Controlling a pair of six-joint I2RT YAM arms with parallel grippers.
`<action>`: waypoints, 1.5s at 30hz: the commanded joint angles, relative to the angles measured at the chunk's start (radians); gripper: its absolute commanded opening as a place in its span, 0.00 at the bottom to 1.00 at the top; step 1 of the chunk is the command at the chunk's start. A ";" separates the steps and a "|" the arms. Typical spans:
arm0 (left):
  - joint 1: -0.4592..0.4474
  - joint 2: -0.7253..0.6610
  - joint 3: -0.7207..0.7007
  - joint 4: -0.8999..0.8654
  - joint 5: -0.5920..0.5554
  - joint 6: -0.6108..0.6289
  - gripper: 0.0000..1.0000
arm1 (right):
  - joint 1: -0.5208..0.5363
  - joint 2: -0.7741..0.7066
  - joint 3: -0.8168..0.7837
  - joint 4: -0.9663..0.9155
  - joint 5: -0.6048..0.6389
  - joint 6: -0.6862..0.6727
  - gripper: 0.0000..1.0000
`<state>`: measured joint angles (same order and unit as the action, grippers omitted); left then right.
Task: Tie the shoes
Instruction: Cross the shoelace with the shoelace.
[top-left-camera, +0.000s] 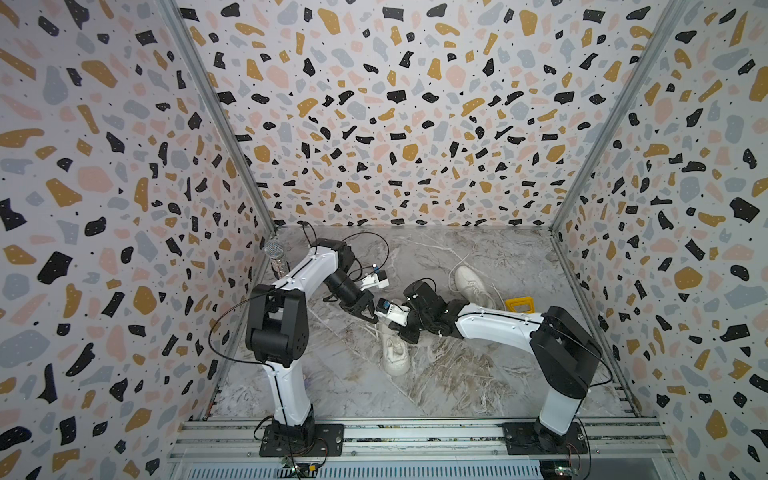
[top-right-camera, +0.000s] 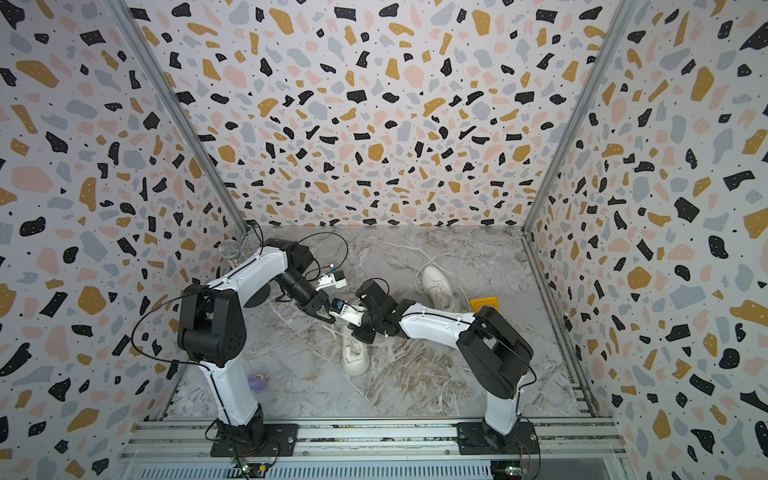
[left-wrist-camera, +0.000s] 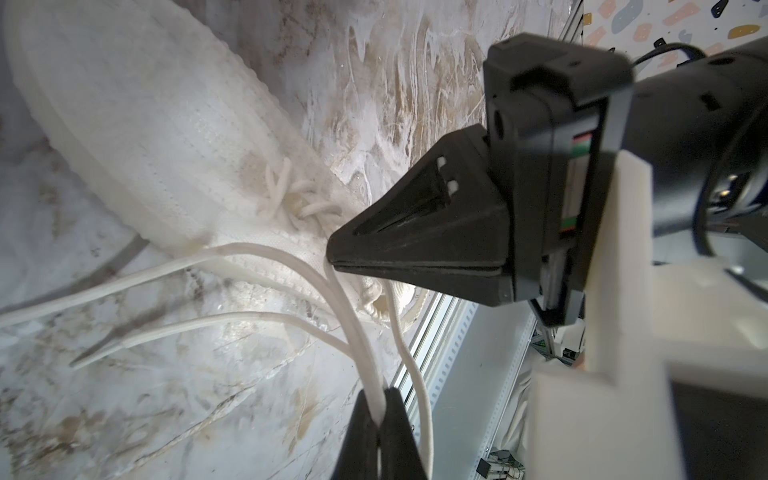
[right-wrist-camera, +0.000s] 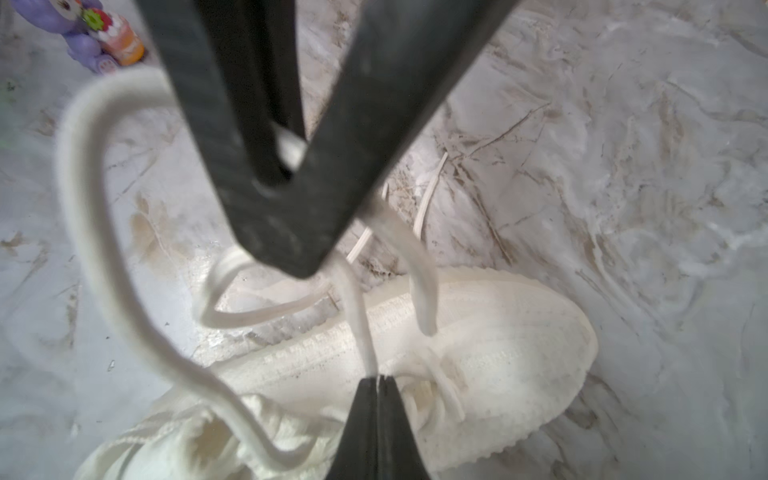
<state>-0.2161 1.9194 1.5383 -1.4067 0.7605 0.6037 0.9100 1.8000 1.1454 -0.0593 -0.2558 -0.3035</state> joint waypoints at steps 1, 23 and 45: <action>0.009 0.015 0.034 -0.046 0.041 -0.004 0.00 | 0.004 -0.019 -0.013 0.054 0.004 0.022 0.06; 0.014 -0.005 -0.029 0.057 -0.070 -0.024 0.00 | -0.046 -0.152 -0.067 -0.170 -0.111 0.082 0.46; 0.005 -0.013 -0.060 0.061 -0.030 0.034 0.00 | -0.079 -0.075 -0.035 -0.342 0.084 0.086 0.21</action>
<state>-0.2089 1.9411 1.4921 -1.3243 0.6991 0.5968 0.8696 1.7420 1.1027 -0.3168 -0.3134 -0.1764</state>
